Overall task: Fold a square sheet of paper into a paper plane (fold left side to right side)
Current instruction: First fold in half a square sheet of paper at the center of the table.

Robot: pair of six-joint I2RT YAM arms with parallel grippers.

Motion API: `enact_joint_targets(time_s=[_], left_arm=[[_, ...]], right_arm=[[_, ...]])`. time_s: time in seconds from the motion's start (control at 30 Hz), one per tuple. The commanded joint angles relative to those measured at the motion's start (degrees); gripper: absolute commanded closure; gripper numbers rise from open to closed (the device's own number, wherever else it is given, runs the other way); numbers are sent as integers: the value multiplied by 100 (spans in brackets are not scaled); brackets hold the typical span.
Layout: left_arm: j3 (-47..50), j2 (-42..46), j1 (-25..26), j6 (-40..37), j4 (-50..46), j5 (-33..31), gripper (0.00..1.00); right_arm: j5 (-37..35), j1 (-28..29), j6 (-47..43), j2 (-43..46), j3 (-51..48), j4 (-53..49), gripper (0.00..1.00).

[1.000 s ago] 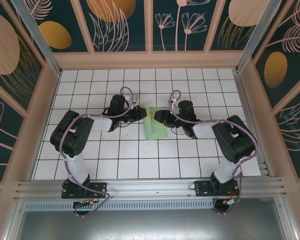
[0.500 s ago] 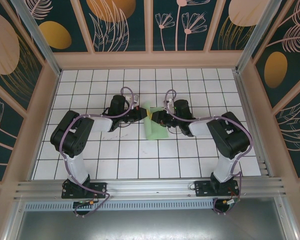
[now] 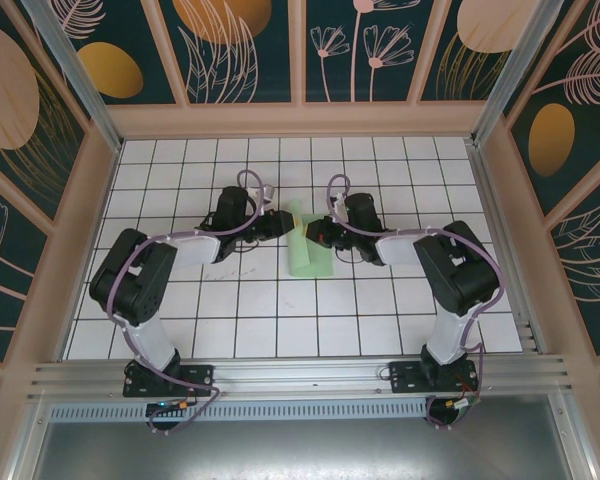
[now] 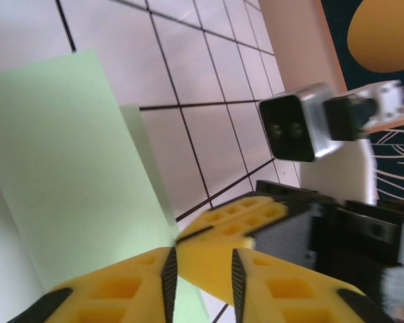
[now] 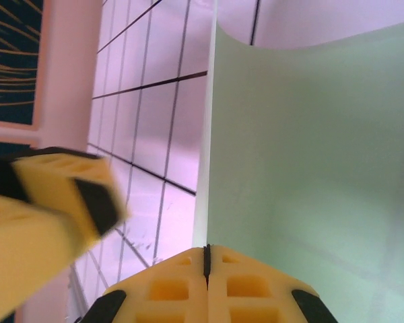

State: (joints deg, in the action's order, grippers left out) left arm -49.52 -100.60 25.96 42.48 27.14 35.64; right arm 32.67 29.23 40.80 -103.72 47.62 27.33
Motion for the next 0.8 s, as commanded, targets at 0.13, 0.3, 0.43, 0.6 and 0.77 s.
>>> enact_joint_targets(time_s=[0.13, 0.3, 0.43, 0.6, 0.77], left_arm=[[-7, 327, 28, -414, -872, -663, 59], [-193, -145, 33, -397, -1022, -716, 55], [-373, -439, 76, -332, -966, -606, 50], [-585, -706, 137, -328, -1003, -567, 46], [-847, -961, 197, -312, -1085, -588, 46]], right_arm=[[-564, -158, -322, 146, -64, -480, 100], [-775, -171, -277, 278, -273, -536, 100], [-916, -173, -257, 344, -347, -651, 100], [-1023, -168, -230, 426, -415, -716, 100], [-1124, -174, -242, 443, -433, -764, 100]])
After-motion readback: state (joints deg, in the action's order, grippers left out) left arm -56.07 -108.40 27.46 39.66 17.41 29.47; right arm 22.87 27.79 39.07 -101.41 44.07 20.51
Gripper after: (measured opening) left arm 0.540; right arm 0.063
